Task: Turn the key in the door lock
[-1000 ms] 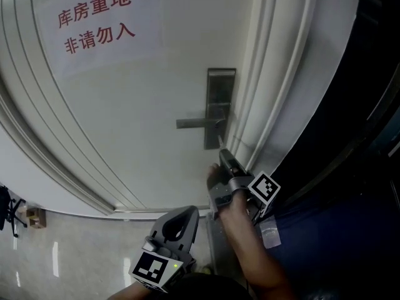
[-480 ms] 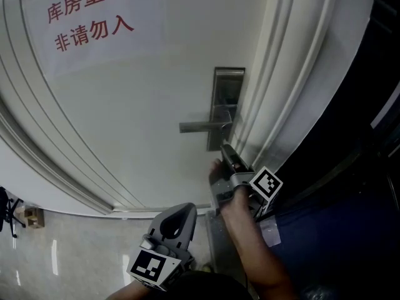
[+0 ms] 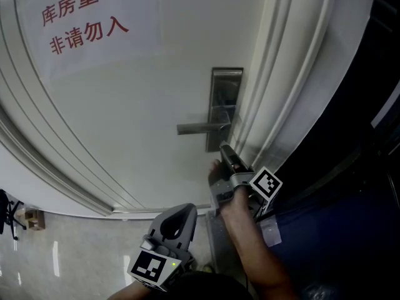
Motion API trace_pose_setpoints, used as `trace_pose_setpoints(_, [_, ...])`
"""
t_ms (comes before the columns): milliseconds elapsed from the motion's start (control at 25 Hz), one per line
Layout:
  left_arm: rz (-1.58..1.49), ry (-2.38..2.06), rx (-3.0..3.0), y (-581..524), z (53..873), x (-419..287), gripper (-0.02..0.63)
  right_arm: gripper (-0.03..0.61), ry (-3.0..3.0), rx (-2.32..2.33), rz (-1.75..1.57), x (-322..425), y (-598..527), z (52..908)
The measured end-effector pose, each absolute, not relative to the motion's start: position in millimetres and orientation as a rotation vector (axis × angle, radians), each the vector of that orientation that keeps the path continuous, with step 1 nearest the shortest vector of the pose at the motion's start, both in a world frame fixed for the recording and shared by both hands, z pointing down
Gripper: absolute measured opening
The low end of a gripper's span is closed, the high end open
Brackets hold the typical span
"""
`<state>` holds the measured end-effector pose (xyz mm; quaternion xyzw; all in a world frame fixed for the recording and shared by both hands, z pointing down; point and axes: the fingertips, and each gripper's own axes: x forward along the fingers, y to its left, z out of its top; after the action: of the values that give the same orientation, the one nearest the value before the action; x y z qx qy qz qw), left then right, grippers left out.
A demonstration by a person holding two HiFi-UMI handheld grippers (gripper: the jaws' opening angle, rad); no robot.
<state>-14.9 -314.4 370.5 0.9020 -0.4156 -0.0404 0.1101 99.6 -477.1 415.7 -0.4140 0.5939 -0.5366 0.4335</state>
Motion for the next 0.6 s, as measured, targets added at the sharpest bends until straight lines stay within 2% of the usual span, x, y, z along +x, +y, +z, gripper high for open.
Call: trace_pose_setpoints(600, [-0.125,-1.23,2.646,-316.1,369.7,-17.9,0.003,0.02,1.47,-1.069,-1.376,96.9,-487.8,411.4])
